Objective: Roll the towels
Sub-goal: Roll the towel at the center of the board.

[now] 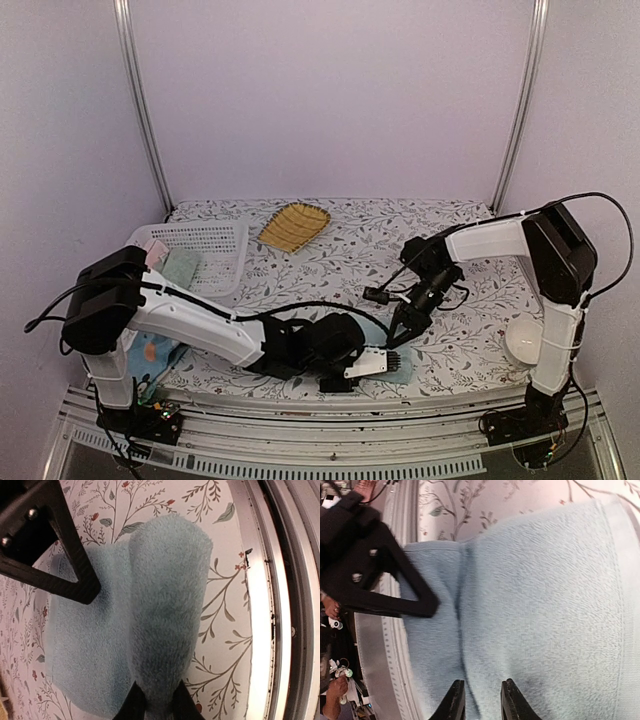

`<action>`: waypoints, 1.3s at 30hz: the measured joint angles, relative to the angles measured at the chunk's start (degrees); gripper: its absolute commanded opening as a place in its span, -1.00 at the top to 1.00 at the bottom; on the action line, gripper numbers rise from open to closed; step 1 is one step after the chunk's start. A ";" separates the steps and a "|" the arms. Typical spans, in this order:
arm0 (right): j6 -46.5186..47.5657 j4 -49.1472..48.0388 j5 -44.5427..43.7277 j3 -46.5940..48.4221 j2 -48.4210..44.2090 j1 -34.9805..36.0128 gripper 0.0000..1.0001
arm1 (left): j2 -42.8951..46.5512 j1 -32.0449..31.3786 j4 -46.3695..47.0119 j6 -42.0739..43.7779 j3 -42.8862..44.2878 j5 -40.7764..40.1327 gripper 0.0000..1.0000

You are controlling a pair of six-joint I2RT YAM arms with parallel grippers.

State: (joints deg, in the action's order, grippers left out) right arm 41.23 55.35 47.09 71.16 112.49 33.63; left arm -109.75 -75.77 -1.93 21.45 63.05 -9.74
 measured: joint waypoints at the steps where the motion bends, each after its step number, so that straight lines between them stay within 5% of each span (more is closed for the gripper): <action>1: -1.42 -1.27 -1.73 0.02 0.81 -0.02 0.54 | 0.00 0.00 -0.50 -0.31 0.33 0.04 0.70; 17: -9.35 -4.44 -7.48 3.30 5.33 0.22 0.55 | -2.05 0.39 -4.81 -8.87 4.48 7.98 0.80; 25: -8.83 -4.28 -8.02 4.44 4.26 0.22 0.38 | -4.98 5.46 -4.74 -18.84 6.75 19.85 0.84; 34: -5.84 -5.22 -10.01 7.21 -18.05 -1.53 0.20 | -8.85 14.01 -3.52 -31.08 8.79 39.01 0.82; 39: -1.79 -8.15 -10.78 -1.70 -30.60 -0.94 -0.01 | -10.97 19.19 1.62 -37.75 6.62 49.96 0.81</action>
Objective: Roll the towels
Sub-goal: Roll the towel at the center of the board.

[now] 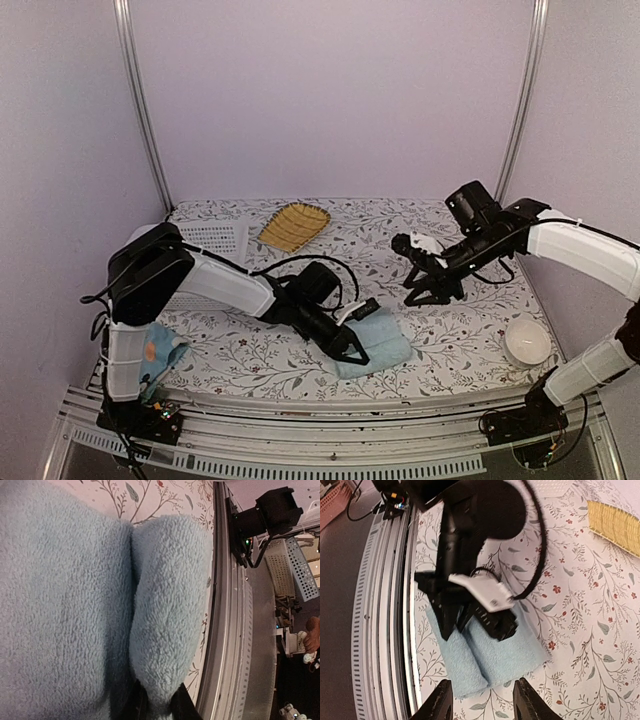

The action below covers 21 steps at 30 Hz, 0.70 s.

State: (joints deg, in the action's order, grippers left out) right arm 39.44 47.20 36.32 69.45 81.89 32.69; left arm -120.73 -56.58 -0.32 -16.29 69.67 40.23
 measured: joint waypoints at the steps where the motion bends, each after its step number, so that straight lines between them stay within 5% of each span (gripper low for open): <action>1: 1.09 -0.46 -1.03 -2.58 -1.31 0.72 -0.04 | -0.79 0.96 0.79 -1.22 0.02 2.21 0.82; 8: 6.75 -4.66 -10.34 -14.67 -1.79 10.19 -0.10 | -3.87 3.30 1.77 -4.85 1.42 9.75 0.80; 21: 9.64 -18.47 -22.75 -17.49 8.11 20.04 -0.01 | -4.31 3.58 -0.87 -4.81 2.60 10.64 0.79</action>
State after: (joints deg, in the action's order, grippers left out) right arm 49.08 28.73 13.56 51.96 90.00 52.73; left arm -125.03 -52.99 -1.19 -21.10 72.27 50.87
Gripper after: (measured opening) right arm 0.524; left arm 0.122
